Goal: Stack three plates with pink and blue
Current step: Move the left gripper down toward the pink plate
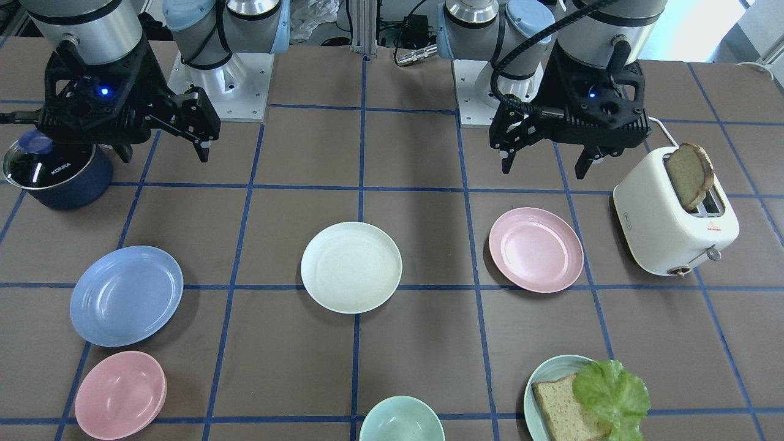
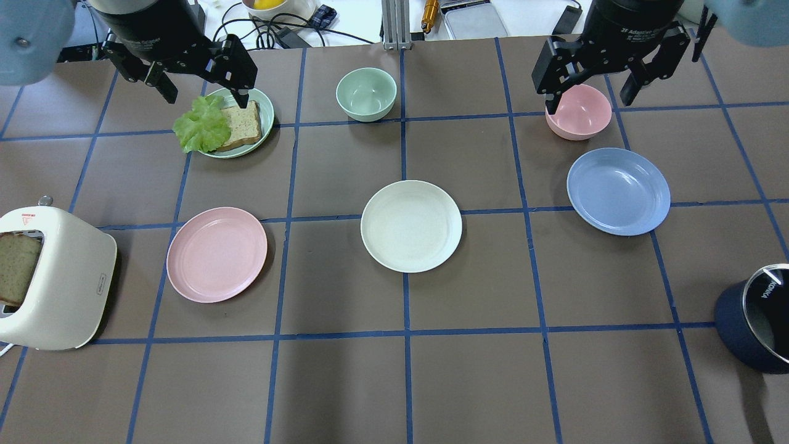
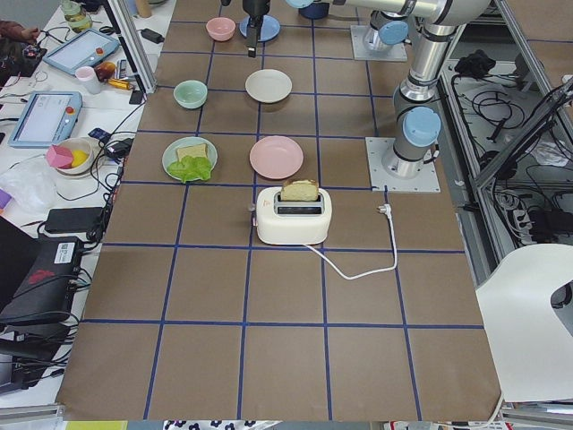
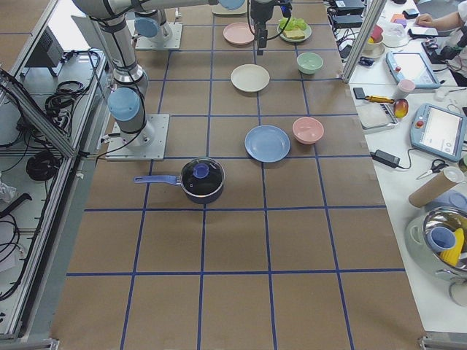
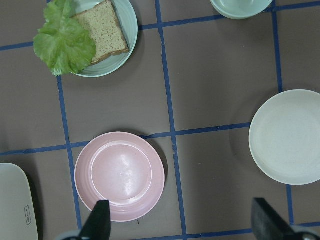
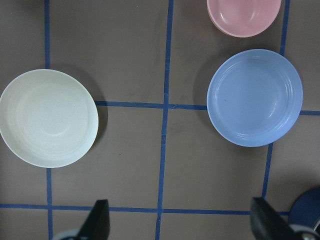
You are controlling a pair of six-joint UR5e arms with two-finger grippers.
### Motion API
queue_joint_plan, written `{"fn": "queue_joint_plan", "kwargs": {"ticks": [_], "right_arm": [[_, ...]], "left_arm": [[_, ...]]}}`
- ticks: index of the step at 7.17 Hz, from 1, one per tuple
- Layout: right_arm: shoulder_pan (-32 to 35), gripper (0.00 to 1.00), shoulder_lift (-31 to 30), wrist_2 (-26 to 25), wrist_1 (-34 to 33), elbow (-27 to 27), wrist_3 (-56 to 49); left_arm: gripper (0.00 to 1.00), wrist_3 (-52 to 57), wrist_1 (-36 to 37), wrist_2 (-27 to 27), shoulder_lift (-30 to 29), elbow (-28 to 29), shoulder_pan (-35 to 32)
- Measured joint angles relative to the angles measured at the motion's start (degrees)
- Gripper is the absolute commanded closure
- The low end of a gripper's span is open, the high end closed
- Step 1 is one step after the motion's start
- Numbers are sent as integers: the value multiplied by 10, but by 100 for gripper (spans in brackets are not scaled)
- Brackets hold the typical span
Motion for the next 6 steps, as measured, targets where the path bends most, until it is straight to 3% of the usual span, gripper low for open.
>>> {"fn": "queue_joint_plan", "kwargs": {"ticks": [6], "right_arm": [[0, 0, 0, 0, 0, 1, 0]], "left_arm": [[0, 0, 12, -1, -7, -11, -1]]}}
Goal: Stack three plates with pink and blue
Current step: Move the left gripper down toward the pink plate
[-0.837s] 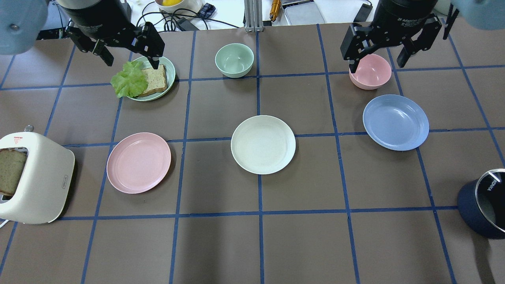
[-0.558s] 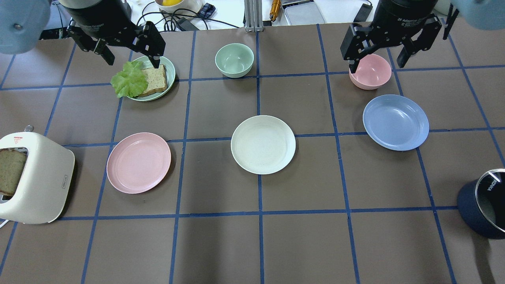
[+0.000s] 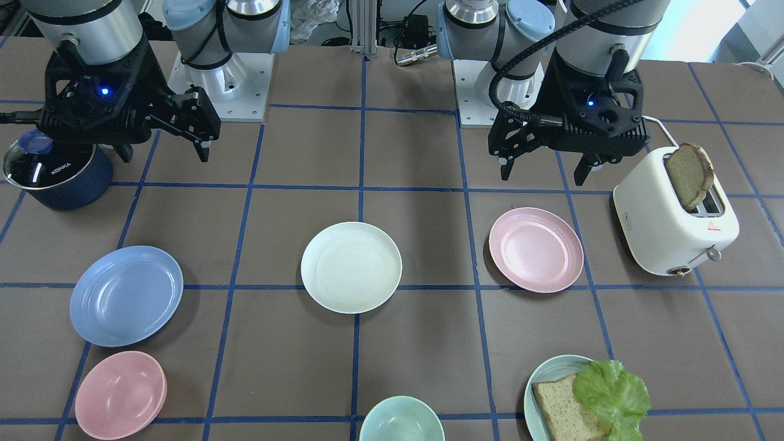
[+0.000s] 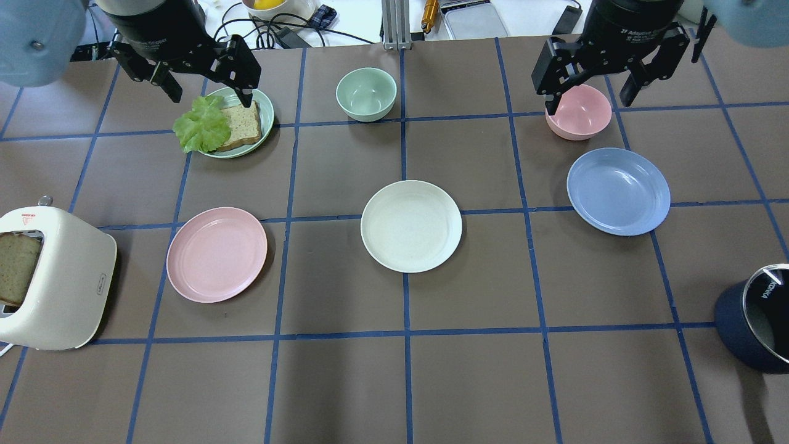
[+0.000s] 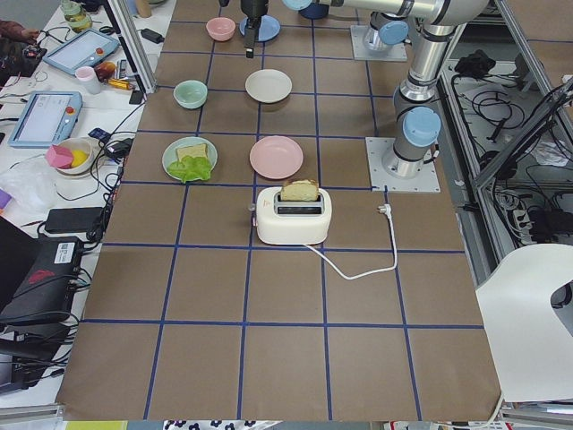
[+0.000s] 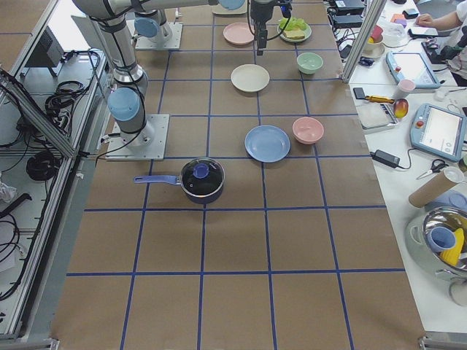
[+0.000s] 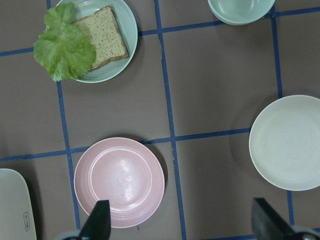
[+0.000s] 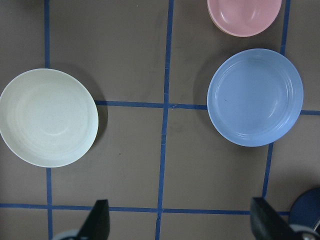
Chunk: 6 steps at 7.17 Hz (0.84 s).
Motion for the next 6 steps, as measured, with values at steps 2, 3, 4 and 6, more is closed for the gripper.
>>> {"fn": "queue_joint_plan", "kwargs": {"ticks": [2, 3, 4, 6], "right_arm": [[0, 0, 0, 0, 0, 0, 0], [0, 0, 0, 0, 0, 0, 1], [0, 0, 0, 1, 0, 1, 0], [0, 0, 0, 1, 0, 1, 0]], "left_arm": [[0, -4, 30, -4, -6, -55, -1], [0, -8, 61, -4, -7, -97, -1], [0, -12, 96, -3, -5, -141, -1], [0, -53, 224, 0, -5, -245, -1]]}}
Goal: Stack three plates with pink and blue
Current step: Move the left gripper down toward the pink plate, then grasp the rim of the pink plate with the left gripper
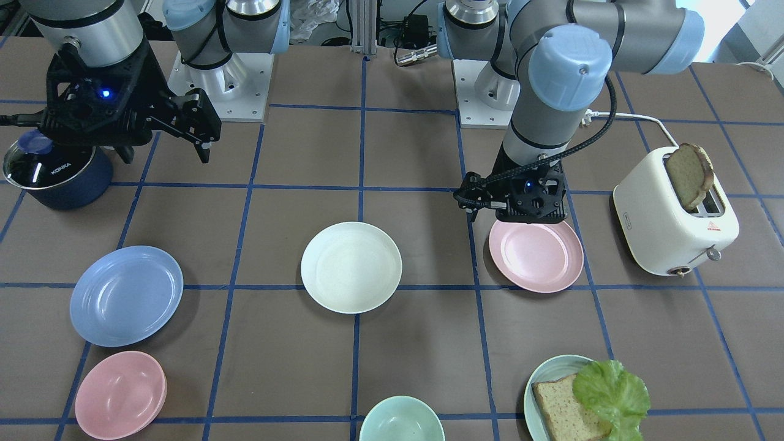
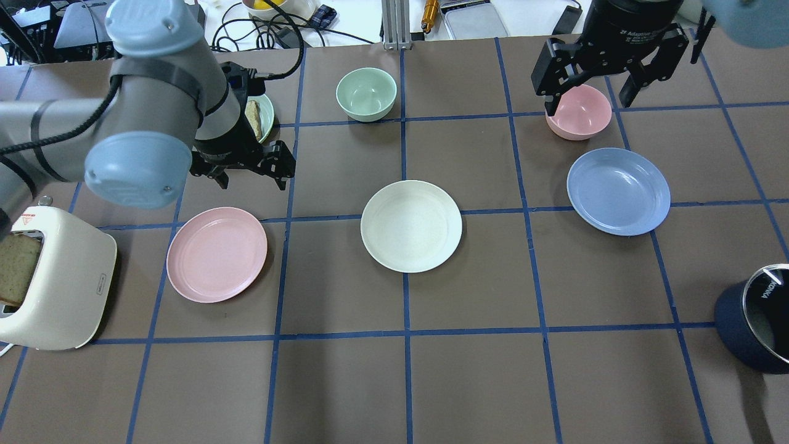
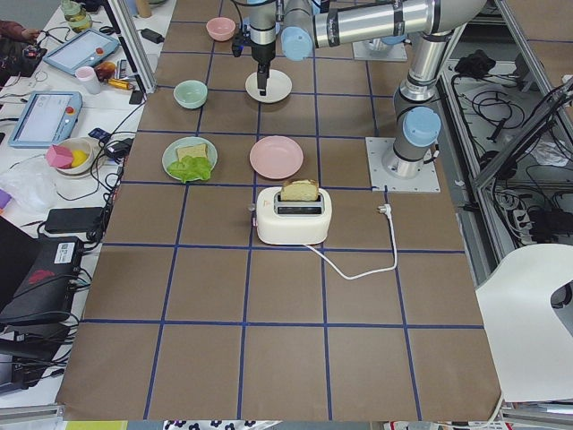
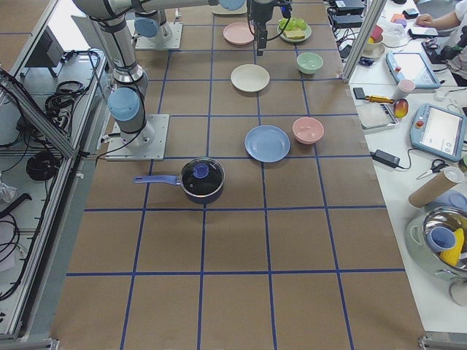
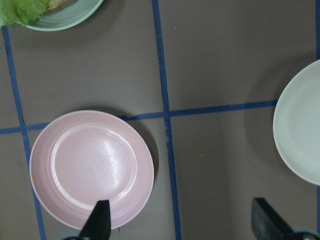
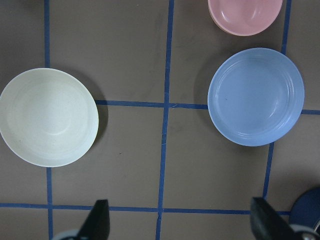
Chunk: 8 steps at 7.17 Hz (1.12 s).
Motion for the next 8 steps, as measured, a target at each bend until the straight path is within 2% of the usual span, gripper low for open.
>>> {"fn": "queue_joint_plan", "kwargs": {"ticks": [1, 3, 5, 6, 8], "right_arm": [[0, 0, 0, 0, 0, 0, 0], [0, 0, 0, 0, 0, 0, 0], [0, 0, 0, 0, 0, 0, 0], [0, 0, 0, 0, 0, 0, 0], [0, 0, 0, 0, 0, 0, 0]], "left_arm": [[0, -15, 79, 2, 0, -59, 1], [11, -6, 170, 29, -3, -136, 4], [17, 17, 190, 61, -11, -168, 6], [18, 21, 193, 65, -16, -180, 6], [27, 30, 198, 66, -29, -196, 6]]}}
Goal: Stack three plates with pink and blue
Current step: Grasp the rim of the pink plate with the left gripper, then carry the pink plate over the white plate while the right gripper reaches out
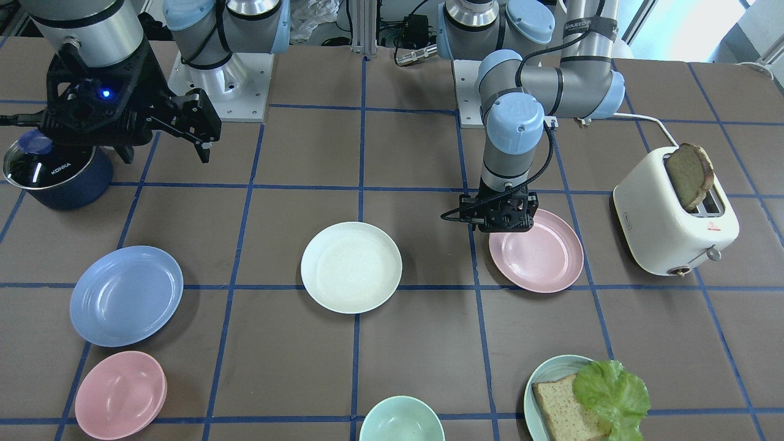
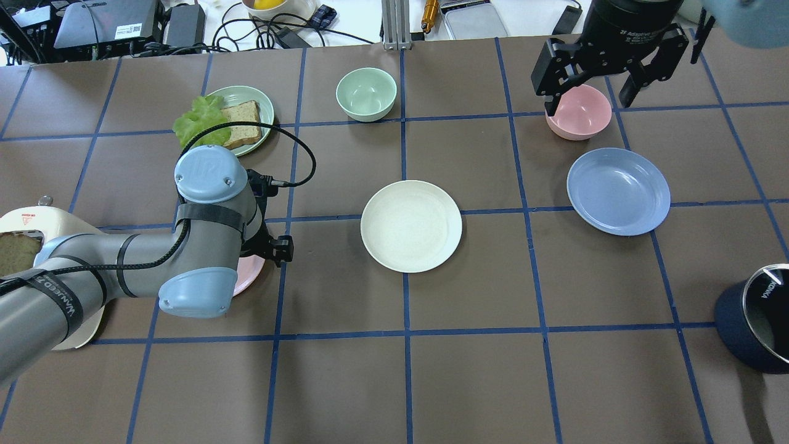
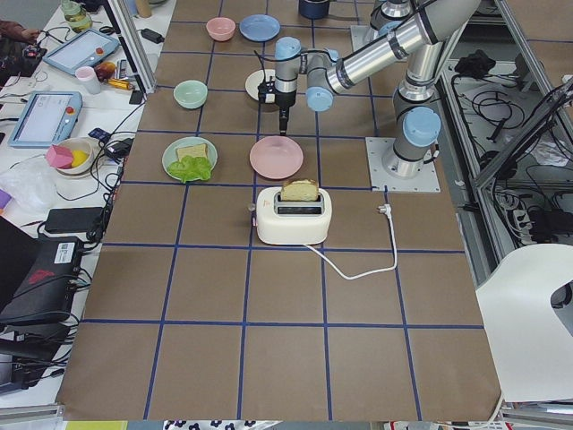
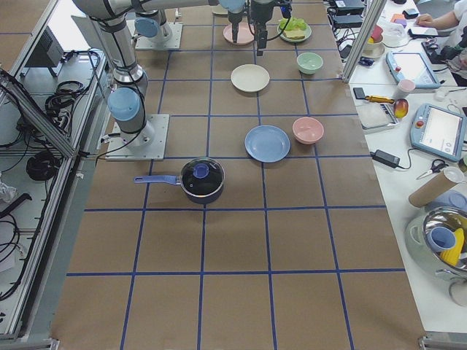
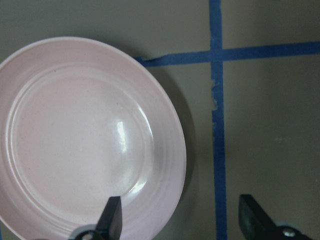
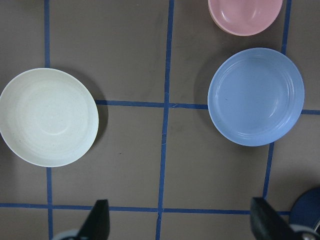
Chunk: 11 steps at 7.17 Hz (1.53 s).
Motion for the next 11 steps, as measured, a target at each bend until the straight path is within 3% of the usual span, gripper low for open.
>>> {"fn": "queue_joint_plan", "kwargs": {"ticks": [3, 6, 7, 11], "right_arm": [[0, 0, 0, -1, 0, 0, 0], [0, 0, -1, -1, 1, 0, 0], [0, 0, -1, -1, 1, 0, 0], [0, 0, -1, -1, 1, 0, -1]], "left_arm": [[35, 25, 19, 3, -28, -3, 0], [93, 61, 45, 18, -52, -3, 0], [100, 63, 47, 20, -57, -3, 0], [100, 67, 51, 42, -53, 15, -15]]}}
